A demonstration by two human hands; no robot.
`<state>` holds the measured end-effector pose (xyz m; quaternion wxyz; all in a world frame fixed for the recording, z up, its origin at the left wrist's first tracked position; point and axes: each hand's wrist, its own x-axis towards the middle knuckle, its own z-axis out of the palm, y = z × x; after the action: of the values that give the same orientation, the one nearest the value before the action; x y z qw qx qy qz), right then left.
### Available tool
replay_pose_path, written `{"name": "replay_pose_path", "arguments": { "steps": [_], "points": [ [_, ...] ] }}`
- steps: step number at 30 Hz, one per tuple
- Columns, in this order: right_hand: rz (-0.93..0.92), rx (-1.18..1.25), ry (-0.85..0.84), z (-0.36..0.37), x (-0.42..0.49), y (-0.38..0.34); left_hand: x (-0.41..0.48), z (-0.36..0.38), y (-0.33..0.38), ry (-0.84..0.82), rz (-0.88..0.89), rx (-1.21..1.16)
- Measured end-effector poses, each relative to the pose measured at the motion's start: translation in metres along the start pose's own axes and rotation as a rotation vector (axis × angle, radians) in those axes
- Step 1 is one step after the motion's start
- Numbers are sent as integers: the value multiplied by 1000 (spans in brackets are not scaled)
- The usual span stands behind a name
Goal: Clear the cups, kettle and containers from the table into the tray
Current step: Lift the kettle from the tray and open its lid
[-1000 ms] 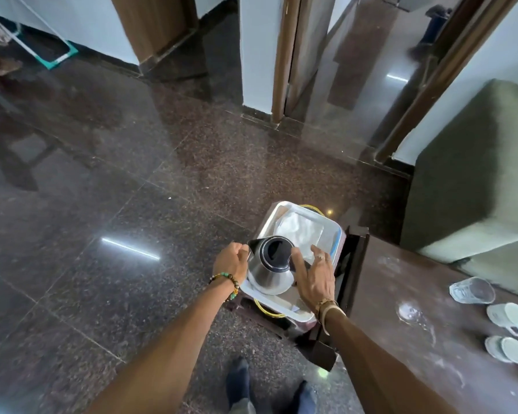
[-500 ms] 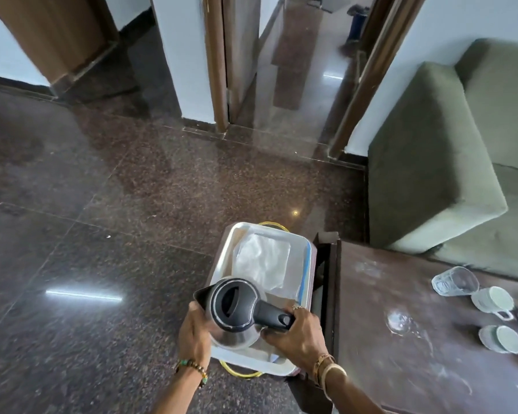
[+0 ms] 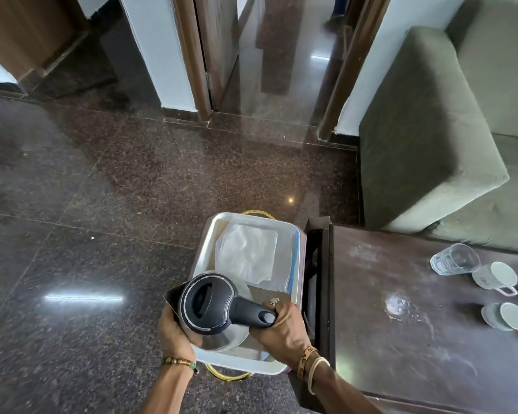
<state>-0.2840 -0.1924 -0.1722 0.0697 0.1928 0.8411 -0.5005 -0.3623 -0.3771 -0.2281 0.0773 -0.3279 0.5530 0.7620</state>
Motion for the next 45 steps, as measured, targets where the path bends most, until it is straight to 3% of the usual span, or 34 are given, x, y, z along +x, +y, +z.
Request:
{"name": "replay_pose_path", "arguments": {
  "steps": [9,13,23,28,35,40,45],
  "points": [
    [-6,116,126,-31,-34,-31,-44,31,46,-107,-11,69],
    [-13,113,271,-60,-53,-56,-66,56,78,-142,-26,123],
    [138,212,686,-146,-136,-110,-165,151,130,-607,52,261],
    [210,248,800,-192,-192,-103,-226,189,110,-637,-38,357],
    [299,234,938,-250,-263,-55,-294,229,34,-814,-104,455],
    [334,259,1008,-295,-301,-26,-357,258,4,-774,-28,492],
    [301,256,1069,-339,-331,0,-428,297,-16,-907,-26,477]
  ]
}}
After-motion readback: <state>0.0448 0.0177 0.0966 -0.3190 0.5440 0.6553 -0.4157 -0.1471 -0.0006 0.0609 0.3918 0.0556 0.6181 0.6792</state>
